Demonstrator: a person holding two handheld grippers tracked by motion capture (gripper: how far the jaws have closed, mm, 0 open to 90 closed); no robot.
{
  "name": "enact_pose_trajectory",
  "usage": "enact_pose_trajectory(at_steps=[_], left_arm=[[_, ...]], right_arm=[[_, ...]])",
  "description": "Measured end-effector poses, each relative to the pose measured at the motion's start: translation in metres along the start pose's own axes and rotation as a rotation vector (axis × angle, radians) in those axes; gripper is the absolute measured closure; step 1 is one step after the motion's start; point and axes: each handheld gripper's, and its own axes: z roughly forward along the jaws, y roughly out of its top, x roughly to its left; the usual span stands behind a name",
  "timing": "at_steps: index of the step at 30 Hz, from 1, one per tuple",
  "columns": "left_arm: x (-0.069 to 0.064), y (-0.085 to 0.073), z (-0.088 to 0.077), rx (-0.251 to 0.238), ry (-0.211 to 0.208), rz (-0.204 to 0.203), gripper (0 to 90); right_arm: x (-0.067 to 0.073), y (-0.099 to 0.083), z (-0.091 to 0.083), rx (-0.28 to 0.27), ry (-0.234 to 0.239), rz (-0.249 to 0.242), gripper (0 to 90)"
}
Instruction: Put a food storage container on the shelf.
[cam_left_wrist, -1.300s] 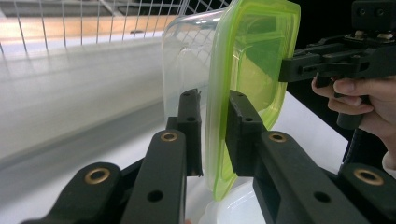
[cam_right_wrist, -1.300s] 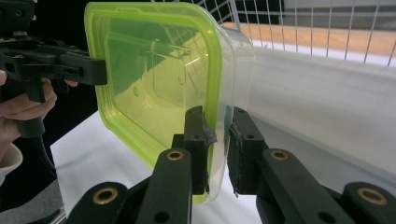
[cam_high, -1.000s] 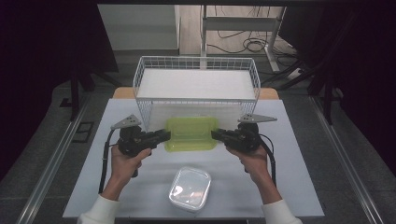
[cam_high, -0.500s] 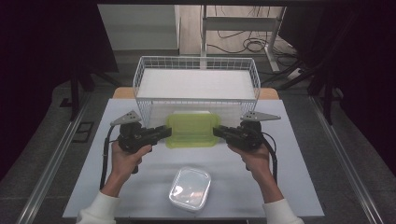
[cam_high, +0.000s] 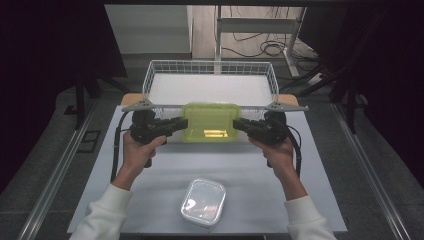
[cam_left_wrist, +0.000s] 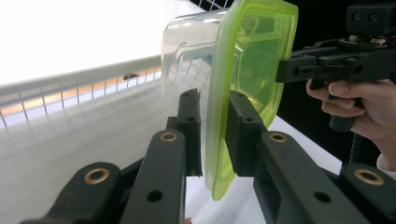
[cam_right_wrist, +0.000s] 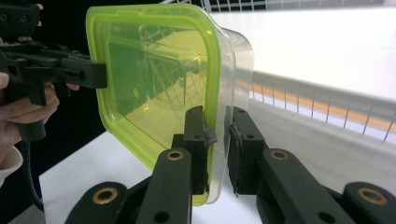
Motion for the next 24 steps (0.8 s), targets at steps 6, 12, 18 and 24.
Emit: enact_pose_trajectory(at_steps=[6,12,18,24], left_arm=[[0.002,0.016,0.003,-0.005,-0.001,0.001,77.6],[0.013,0.036,0.007,-0.015,-0.018,-0.026,77.9],[0.021,0.05,0.006,-0.026,-0.02,-0.03,78.1],[0.027,0.063,0.01,-0.02,-0.008,-0.029,78.4]], right_arm=[[-0.004,0.015,-0.003,-0.019,-0.004,-0.004,78.6],[-0.01,0.036,-0.002,-0.035,-0.004,0.006,78.7],[-0.012,0.055,0.003,-0.038,-0.011,-0.011,78.8],[-0.017,0.068,0.009,-0.027,-0.02,-0.004,78.9]])
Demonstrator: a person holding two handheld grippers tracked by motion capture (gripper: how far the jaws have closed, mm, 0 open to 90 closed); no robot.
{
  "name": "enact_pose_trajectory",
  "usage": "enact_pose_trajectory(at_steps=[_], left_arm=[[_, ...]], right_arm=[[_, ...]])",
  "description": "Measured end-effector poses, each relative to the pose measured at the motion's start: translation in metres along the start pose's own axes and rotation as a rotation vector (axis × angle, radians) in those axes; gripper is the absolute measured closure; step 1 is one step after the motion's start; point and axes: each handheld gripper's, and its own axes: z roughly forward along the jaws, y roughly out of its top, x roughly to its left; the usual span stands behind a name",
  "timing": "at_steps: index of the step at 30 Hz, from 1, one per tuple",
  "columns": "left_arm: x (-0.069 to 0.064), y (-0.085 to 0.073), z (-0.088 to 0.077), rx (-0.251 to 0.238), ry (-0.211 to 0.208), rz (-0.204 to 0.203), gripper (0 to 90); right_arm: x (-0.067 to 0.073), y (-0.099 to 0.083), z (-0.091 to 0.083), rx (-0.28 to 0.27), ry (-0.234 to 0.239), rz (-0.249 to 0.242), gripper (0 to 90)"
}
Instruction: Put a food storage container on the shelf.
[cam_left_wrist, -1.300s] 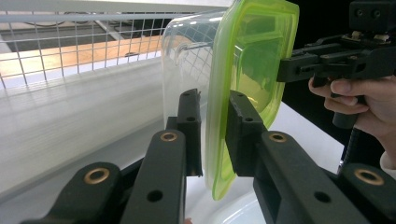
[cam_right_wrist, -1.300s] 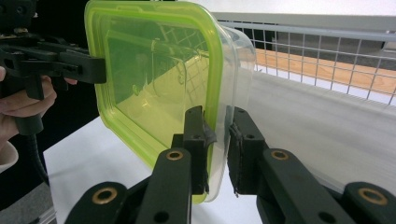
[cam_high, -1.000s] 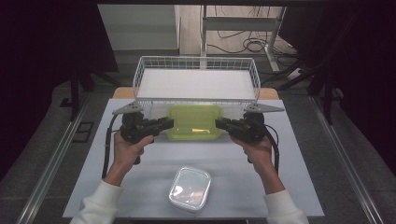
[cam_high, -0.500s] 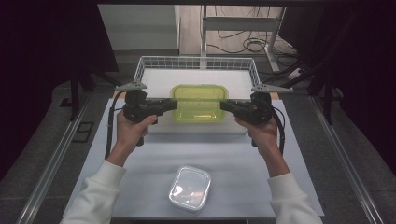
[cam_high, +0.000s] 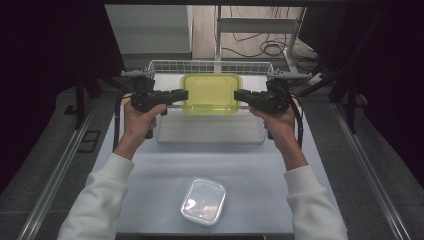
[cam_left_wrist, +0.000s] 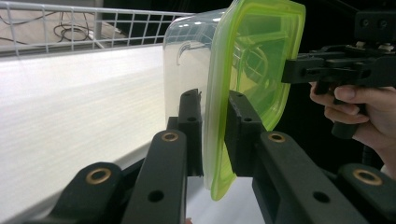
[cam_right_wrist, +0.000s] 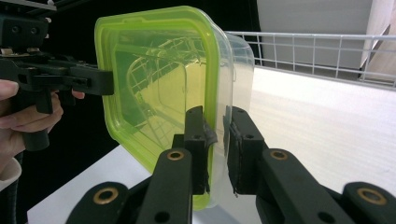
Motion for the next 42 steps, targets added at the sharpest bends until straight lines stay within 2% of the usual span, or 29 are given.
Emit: enact_pose_trajectory(at_steps=[4,6,12,16,17,18,20,24,27,31,34,35,37,38,39,40,41,42], left_arm=[[0.005,0.007,0.004,0.007,0.005,-0.004,79.0],[0.01,0.012,0.008,0.012,0.007,-0.018,79.3],[0.03,0.022,0.024,0.047,-0.014,-0.071,79.5],[0.037,0.023,0.03,0.056,-0.018,-0.084,79.6],[0.041,0.023,0.035,0.07,-0.017,-0.101,79.7],[0.041,0.023,0.035,0.07,-0.017,-0.101,79.7],[0.047,0.023,0.041,0.083,-0.02,-0.131,79.7],[0.054,0.025,0.048,0.123,-0.022,-0.151,79.7],[0.057,0.027,0.051,0.131,-0.014,-0.164,79.8],[0.062,0.029,0.054,0.122,-0.022,-0.208,79.7],[0.064,0.032,0.055,0.127,-0.02,-0.226,79.6],[0.066,0.035,0.057,0.144,-0.012,-0.245,79.6],[0.067,0.038,0.06,0.147,-0.001,-0.288,79.5],[0.067,0.038,0.06,0.147,-0.001,-0.288,79.5],[0.071,0.041,0.063,0.155,0.003,-0.326,79.4],[0.071,0.041,0.063,0.155,0.003,-0.326,79.3],[0.076,0.042,0.065,0.154,-0.001,-0.367,79.1],[0.076,0.042,0.065,0.154,-0.001,-0.367,78.9]], right_arm=[[-0.004,0.009,0.003,0.008,-0.003,0.016,78.7],[-0.005,0.011,0.005,0.012,-0.008,0.015,78.7],[-0.02,0.022,0.015,0.045,-0.024,0.066,78.6],[-0.03,0.023,0.021,0.057,-0.022,0.099,78.5],[-0.032,0.022,0.022,0.064,-0.021,0.112,78.4],[-0.032,0.022,0.022,0.064,-0.021,0.112,78.4],[-0.039,0.021,0.027,0.081,-0.018,0.148,78.3],[-0.046,0.02,0.031,0.107,-0.022,0.189,78.3],[-0.051,0.021,0.035,0.119,-0.021,0.212,78.3],[-0.057,0.022,0.039,0.129,-0.003,0.253,78.0],[-0.06,0.023,0.04,0.136,0.007,0.279,77.7],[-0.063,0.024,0.042,0.143,0.008,0.301,77.4],[-0.066,0.026,0.045,0.141,0.001,0.316,77.3],[-0.067,0.027,0.046,0.142,-0.009,0.326,77.4],[-0.068,0.027,0.048,0.142,-0.02,0.336,77.3],[-0.068,0.028,0.049,0.14,-0.03,0.344,76.9],[-0.07,0.028,0.051,0.14,-0.039,0.358,76.5],[-0.07,0.028,0.051,0.14,-0.039,0.358,76.5]])
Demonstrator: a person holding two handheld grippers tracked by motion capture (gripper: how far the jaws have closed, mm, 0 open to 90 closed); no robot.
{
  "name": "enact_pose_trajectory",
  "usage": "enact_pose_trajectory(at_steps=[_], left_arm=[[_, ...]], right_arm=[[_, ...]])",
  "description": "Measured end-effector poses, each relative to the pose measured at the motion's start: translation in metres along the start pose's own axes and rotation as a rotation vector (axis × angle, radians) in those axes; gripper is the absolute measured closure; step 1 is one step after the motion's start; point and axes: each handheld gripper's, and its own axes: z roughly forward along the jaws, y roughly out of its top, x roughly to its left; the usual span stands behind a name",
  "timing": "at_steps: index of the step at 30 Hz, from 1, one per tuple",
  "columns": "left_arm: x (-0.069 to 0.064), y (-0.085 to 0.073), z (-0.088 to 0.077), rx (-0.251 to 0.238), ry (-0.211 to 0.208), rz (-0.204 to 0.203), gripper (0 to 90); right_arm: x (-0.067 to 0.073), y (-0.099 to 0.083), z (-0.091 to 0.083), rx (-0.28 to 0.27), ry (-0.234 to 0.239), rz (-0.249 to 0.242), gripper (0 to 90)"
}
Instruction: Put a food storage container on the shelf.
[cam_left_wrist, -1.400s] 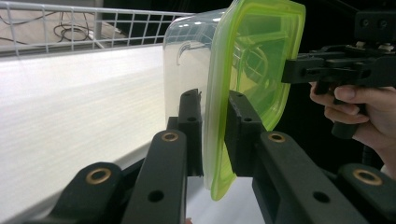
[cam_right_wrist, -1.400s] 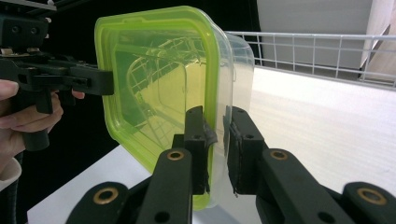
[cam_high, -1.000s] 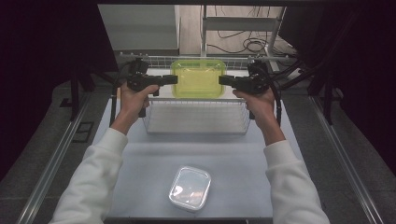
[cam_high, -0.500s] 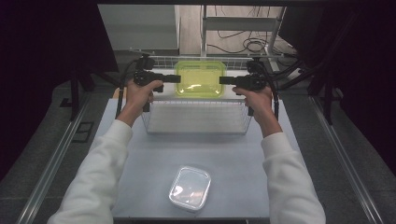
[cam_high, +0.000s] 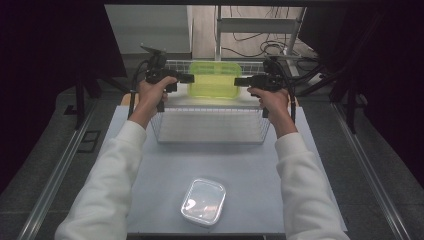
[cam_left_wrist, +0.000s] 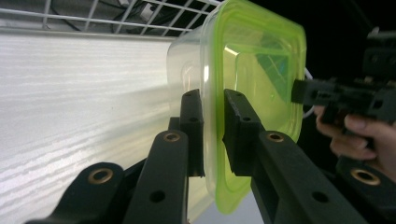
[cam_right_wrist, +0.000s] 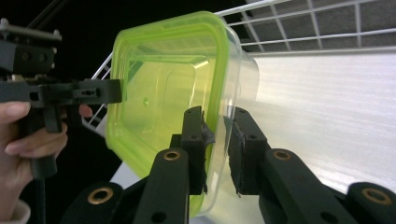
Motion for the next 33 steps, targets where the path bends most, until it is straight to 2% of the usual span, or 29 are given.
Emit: enact_pose_trajectory(at_steps=[1,3,4,5,6,9,14,16,17,19,20,21,24,27,30,31,32,33], left_arm=[[0.003,0.003,0.003,0.004,-0.004,-0.03,78.6],[0.005,0.006,0.005,0.007,0.003,-0.049,77.9],[0.005,0.006,0.005,0.007,0.003,-0.049,77.4],[0.008,0.007,0.008,0.009,0.002,-0.076,76.8],[0.008,0.007,0.008,0.009,0.002,-0.076,76.3],[0.015,0.008,0.012,0.01,-0.012,-0.125,74.6],[0.018,0.008,0.015,-0.003,-0.013,-0.125,71.7],[0.016,0.007,0.016,-0.014,0.001,-0.112,68.8],[0.014,0.006,0.017,-0.027,0.025,-0.089,66.7],[0.013,0.005,0.018,-0.043,0.038,-0.07,60.2],[0.013,0.005,0.018,-0.043,0.038,-0.07,55.0],[0.01,0.004,0.016,-0.081,0.063,-0.043,48.6],[-0.001,0.002,0.012,-0.123,0.08,0.019,41.2],[-0.011,0.001,0.004,-0.155,0.074,0.059,37.1],[-0.017,-0.005,-0.006,-0.166,0.062,0.083,34.7],[-0.018,-0.008,-0.01,-0.163,0.065,0.103,34.2],[-0.018,-0.008,-0.01,-0.163,0.065,0.103,33.4],[-0.02,-0.012,-0.013,-0.153,0.072,0.127,33.4]], right_arm=[[-0.002,0.001,0.003,-0.012,-0.008,0.034,75.6],[-0.005,0.002,0.007,-0.025,-0.012,0.068,75.2],[-0.005,0.002,0.007,-0.025,-0.012,0.068,75.2],[-0.008,0.003,0.01,-0.036,-0.014,0.111,74.6],[-0.008,0.003,0.01,-0.036,-0.014,0.111,74.6],[-0.013,0.005,0.017,-0.046,-0.026,0.177,73.1],[-0.017,0.006,0.022,-0.064,-0.025,0.224,71.6],[-0.018,0.005,0.022,-0.069,-0.019,0.235,71.3],[-0.018,0.005,0.022,-0.072,-0.019,0.242,71.0],[-0.017,0.004,0.022,-0.083,-0.015,0.241,64.7],[-0.017,0.004,0.022,-0.083,-0.015,0.241,64.7],[-0.015,0.003,0.021,-0.106,-0.028,0.238,55.0],[-0.011,0.001,0.015,-0.177,-0.022,0.235,46.1],[-0.002,0.0,0.007,-0.205,-0.042,0.19,41.3],[0.006,-0.002,-0.004,-0.203,-0.08,0.124,38.6],[0.008,-0.003,-0.008,-0.197,-0.09,0.093,38.2],[0.01,-0.005,-0.012,-0.187,-0.097,0.057,37.8],[0.01,-0.005,-0.012,-0.187,-0.097,0.057,37.8]])
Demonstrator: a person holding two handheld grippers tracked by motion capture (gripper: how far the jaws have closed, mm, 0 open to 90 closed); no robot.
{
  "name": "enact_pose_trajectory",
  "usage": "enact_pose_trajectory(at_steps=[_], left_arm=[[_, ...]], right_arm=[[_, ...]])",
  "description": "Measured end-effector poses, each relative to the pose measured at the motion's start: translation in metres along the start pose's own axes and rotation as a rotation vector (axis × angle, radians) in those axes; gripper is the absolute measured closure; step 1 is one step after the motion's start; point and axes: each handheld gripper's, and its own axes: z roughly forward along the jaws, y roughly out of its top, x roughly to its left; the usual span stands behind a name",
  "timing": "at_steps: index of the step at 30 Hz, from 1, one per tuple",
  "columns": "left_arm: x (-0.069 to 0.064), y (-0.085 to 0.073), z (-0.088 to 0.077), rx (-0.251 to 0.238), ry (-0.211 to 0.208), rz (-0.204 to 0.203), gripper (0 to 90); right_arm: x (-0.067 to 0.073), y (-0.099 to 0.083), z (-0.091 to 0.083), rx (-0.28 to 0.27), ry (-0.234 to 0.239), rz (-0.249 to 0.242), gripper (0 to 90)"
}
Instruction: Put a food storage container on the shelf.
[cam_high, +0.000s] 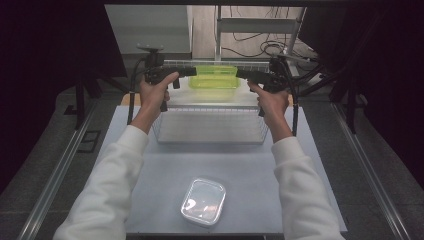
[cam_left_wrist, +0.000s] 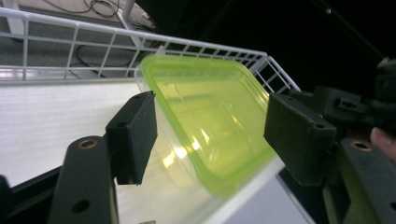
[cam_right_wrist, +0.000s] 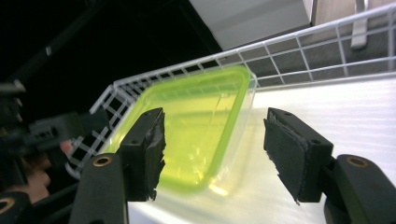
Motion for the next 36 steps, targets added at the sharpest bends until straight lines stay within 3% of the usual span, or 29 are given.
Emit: enact_pose_trajectory(at_steps=[1,3,4,6,7,10,13,14,19,22,27,29,36], left_arm=[[-0.004,-0.008,-0.011,-0.005,0.006,0.037,31.7],[-0.005,-0.012,-0.017,-0.014,0.008,0.051,30.7],[-0.007,-0.021,-0.03,-0.02,0.016,0.088,30.1],[-0.011,-0.033,-0.043,-0.021,0.022,0.132,29.4],[-0.011,-0.033,-0.043,-0.021,0.022,0.132,29.1],[-0.018,-0.06,-0.063,0.005,0.032,0.208,28.7],[-0.018,-0.074,-0.069,0.026,0.052,0.24,28.7],[-0.017,-0.085,-0.073,0.053,0.07,0.262,28.7],[-0.014,-0.108,-0.08,0.075,0.078,0.27,28.3],[-0.008,-0.129,-0.084,0.083,0.054,0.238,28.2],[-0.005,-0.149,-0.089,0.092,0.022,0.209,27.9],[-0.009,-0.163,-0.092,0.111,0.031,0.228,27.7],[-0.011,-0.19,-0.099,0.155,0.072,0.265,27.6]], right_arm=[[0.001,-0.004,-0.011,0.025,0.013,-0.088,34.8],[0.002,-0.01,-0.023,0.054,0.008,-0.167,34.3],[0.001,-0.013,-0.028,0.065,0.008,-0.193,34.1],[0.0,-0.02,-0.039,0.085,0.024,-0.225,33.7],[-0.001,-0.024,-0.044,0.093,0.034,-0.23,33.5],[-0.005,-0.037,-0.056,0.118,0.064,-0.251,33.2],[-0.006,-0.045,-0.061,0.142,0.06,-0.272,33.2],[-0.008,-0.054,-0.067,0.154,0.077,-0.279,33.1],[-0.009,-0.073,-0.077,0.183,0.077,-0.323,33.2],[-0.011,-0.092,-0.085,0.218,0.069,-0.367,34.1],[-0.015,-0.111,-0.09,0.233,0.08,-0.378,34.9],[-0.018,-0.126,-0.094,0.254,0.086,-0.374,35.2],[-0.029,-0.159,-0.094,0.309,0.078,-0.369,35.4]])
